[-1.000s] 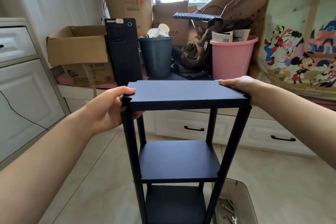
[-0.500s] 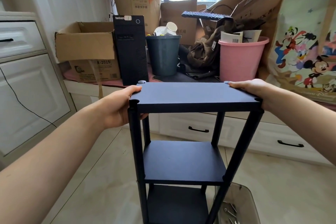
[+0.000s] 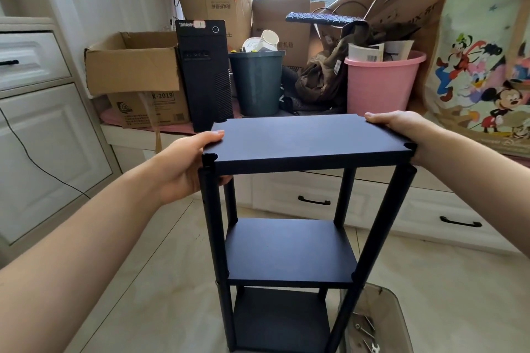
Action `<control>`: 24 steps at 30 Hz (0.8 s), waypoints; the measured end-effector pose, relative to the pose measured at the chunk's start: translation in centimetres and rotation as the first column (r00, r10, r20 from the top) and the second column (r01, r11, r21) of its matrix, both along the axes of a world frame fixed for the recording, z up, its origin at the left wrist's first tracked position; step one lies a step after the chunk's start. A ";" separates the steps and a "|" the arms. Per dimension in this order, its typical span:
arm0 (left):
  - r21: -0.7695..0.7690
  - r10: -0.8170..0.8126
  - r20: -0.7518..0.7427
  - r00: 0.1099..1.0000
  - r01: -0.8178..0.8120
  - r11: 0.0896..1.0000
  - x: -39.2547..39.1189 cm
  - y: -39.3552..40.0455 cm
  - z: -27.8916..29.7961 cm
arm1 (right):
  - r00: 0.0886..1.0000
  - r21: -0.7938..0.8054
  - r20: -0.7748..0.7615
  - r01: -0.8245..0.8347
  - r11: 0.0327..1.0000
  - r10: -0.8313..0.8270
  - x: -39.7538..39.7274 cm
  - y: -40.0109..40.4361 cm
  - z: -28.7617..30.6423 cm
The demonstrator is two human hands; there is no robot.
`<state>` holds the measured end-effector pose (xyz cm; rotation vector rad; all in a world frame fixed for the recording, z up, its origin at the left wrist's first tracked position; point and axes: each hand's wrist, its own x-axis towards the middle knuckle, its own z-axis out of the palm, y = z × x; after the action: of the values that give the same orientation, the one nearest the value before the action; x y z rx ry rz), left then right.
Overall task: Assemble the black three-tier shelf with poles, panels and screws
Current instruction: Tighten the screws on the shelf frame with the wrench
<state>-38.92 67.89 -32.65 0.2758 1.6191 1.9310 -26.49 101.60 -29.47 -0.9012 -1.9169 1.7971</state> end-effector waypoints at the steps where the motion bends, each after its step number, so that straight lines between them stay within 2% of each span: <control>1: -0.012 0.023 -0.007 1.000 -0.023 1.000 0.0 0.3 0.1 | 1.000 -0.001 -0.002 0.011 1.000 -0.011 0.2 -0.1 0.2; 6: -0.021 0.113 0.000 0.994 -0.113 0.993 -0.2 1.2 0.3 | 0.999 0.022 0.014 0.049 0.999 -0.049 0.6 -0.5 0.1; 11: -0.044 0.103 -0.010 0.995 -0.103 0.994 -0.6 0.7 -0.3 | 0.998 0.115 0.038 0.049 0.992 -0.053 0.1 -0.6 -0.2; 18: -0.069 0.101 -0.008 0.995 -0.102 0.992 -0.5 0.8 -0.5 | 0.999 0.083 0.040 -0.002 0.997 -0.001 -0.1 -0.6 0.3; 24: -0.057 0.114 -0.003 0.993 -0.114 0.992 -0.4 1.0 -0.6 | 0.996 0.126 0.089 -0.003 0.992 -0.009 -0.5 -0.1 0.3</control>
<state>-39.36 68.92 -33.24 0.1625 1.7204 1.9648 -26.95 101.52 -29.21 -0.9547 -2.0578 1.6380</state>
